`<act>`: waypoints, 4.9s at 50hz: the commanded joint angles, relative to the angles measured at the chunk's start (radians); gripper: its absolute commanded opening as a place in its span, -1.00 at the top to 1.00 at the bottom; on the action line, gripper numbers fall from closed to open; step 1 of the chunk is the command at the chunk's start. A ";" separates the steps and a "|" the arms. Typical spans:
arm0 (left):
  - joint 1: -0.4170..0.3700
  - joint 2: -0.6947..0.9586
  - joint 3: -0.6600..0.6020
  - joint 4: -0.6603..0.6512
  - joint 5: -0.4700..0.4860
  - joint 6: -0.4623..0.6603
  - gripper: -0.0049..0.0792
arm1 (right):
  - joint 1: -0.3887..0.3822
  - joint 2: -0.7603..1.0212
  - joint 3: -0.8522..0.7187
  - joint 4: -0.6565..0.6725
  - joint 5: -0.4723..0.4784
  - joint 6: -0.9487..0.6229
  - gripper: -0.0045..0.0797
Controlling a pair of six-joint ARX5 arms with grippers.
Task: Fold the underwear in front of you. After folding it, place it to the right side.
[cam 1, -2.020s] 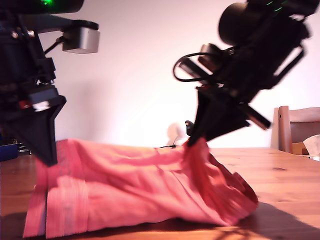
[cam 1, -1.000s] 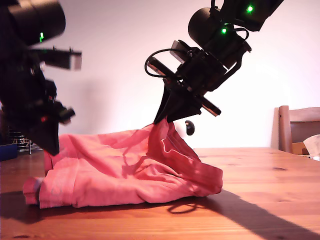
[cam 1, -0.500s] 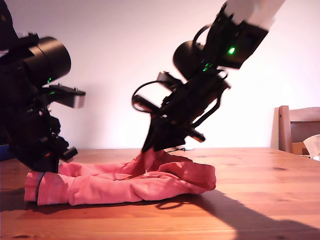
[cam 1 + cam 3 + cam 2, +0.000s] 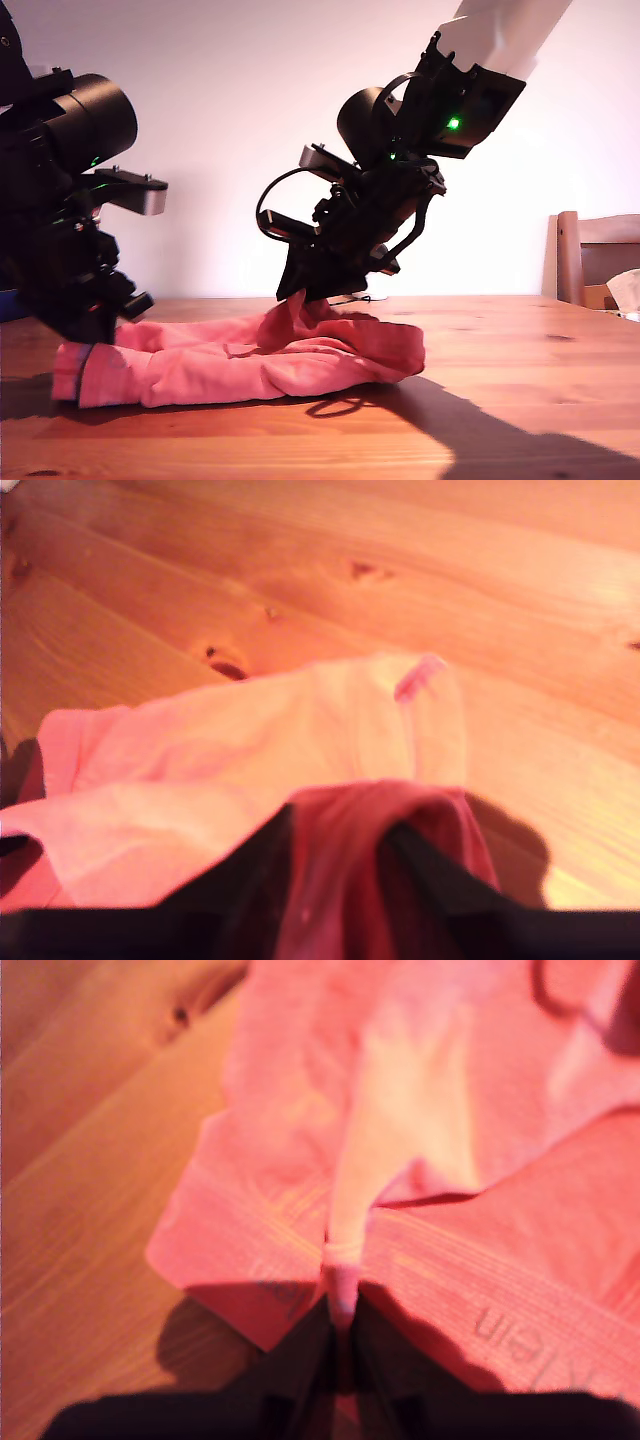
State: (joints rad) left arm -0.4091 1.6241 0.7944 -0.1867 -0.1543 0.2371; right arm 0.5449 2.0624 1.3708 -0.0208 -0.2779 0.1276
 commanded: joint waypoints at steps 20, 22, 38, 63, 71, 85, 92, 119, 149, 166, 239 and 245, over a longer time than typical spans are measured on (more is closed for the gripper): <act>0.008 0.006 -0.007 -0.057 0.027 0.006 0.93 | 0.021 0.020 0.202 -0.379 -0.185 -0.043 0.92; 0.008 0.006 -0.007 -0.057 0.029 0.006 0.93 | 0.030 0.020 0.202 -0.402 -0.183 -0.055 0.92; 0.008 0.006 -0.007 -0.058 0.042 0.006 0.93 | 0.085 0.042 0.201 -0.454 -0.157 -0.073 0.92; 0.008 0.006 -0.007 -0.098 0.082 0.006 0.93 | 0.120 0.072 0.125 -0.504 -0.048 -0.110 0.92; 0.007 0.006 -0.007 -0.130 0.114 0.006 0.93 | 0.122 0.072 0.101 -0.509 -0.047 -0.110 0.92; -0.009 0.006 -0.007 -0.227 0.137 0.006 0.93 | 0.128 0.072 0.094 -0.563 -0.044 -0.125 0.92; -0.036 0.006 -0.007 -0.260 0.145 -0.002 0.93 | 0.134 0.072 0.068 -0.601 -0.043 -0.129 0.92; -0.179 0.006 -0.007 -0.344 0.206 -0.055 0.93 | 0.132 -0.143 -0.193 -0.631 0.028 -0.101 0.92; -0.405 0.006 -0.007 -0.388 0.270 -0.134 0.93 | 0.132 -0.425 -0.503 -0.563 0.024 -0.018 0.92; -0.404 0.006 -0.007 -0.385 0.266 -0.133 0.93 | 0.112 -0.560 -0.473 -0.590 -0.003 0.008 0.81; -0.404 0.006 -0.007 -0.357 0.266 -0.132 0.93 | -0.050 -0.372 -0.398 -0.383 -0.056 0.068 0.63; -0.404 0.005 -0.007 -0.354 0.253 -0.131 0.93 | -0.050 -0.372 -0.382 -0.380 -0.045 0.074 0.92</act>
State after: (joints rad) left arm -0.8089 1.5921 0.8345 -0.5449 0.1085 0.1074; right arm 0.4969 1.6871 0.9668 -0.4046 -0.3275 0.1913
